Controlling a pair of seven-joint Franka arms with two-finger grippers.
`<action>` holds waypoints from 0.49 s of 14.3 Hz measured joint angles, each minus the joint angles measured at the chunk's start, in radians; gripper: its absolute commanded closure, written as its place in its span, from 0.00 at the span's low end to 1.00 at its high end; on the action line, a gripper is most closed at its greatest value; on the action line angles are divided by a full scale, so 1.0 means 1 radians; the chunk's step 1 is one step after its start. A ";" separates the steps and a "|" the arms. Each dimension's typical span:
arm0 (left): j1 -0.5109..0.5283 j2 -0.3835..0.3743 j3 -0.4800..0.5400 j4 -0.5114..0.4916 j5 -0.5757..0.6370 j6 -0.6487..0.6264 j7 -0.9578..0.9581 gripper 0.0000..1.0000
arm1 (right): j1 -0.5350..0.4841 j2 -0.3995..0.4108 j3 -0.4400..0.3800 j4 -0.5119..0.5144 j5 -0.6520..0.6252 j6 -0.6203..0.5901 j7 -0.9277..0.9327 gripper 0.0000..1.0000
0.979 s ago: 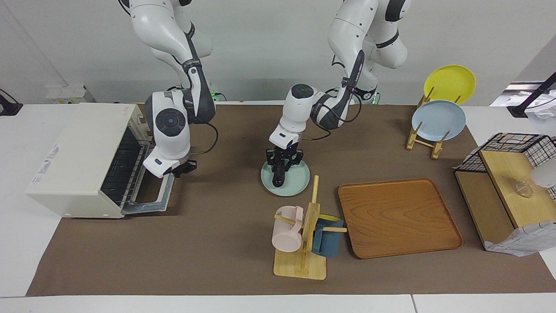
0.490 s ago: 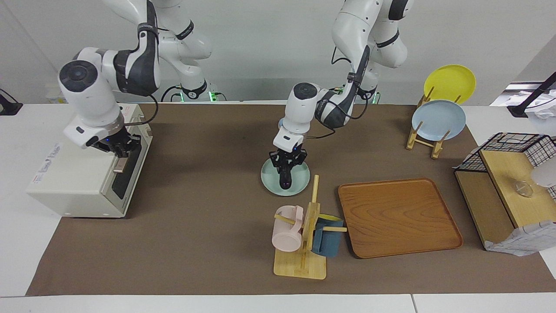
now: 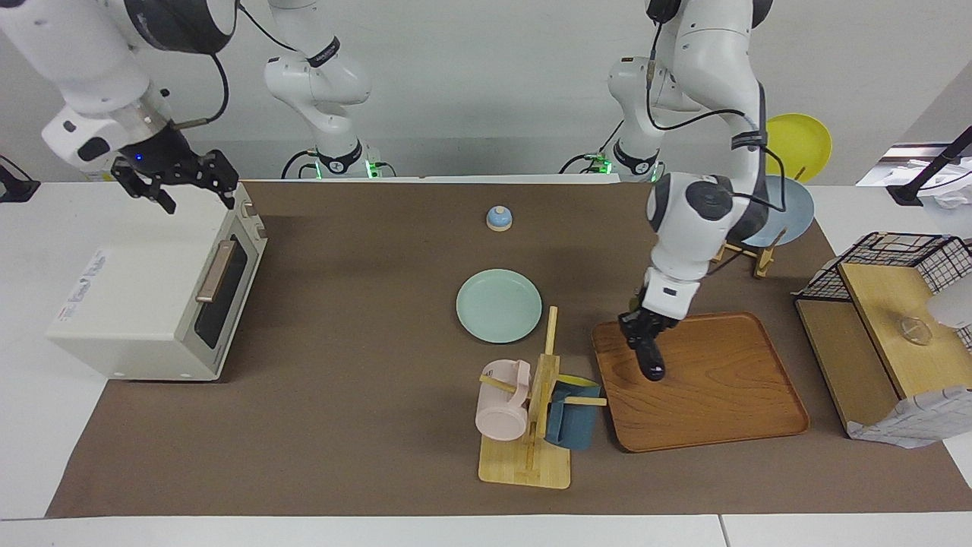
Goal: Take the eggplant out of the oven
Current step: 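Lower the eggplant onto the wooden tray with the left gripper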
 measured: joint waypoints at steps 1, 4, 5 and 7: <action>0.045 0.007 0.000 0.000 0.001 0.015 0.048 0.25 | -0.004 -0.005 0.000 0.009 0.000 -0.011 0.000 0.00; 0.083 0.012 -0.002 0.003 0.021 0.035 0.076 0.00 | -0.005 0.004 0.001 0.012 0.000 -0.038 0.000 0.00; 0.083 0.009 -0.005 0.008 0.022 0.036 0.073 0.00 | -0.005 0.008 0.001 0.012 -0.001 -0.040 0.000 0.00; 0.092 -0.017 -0.003 0.022 0.024 0.003 0.071 0.00 | -0.003 0.012 0.001 0.012 -0.006 -0.040 0.000 0.00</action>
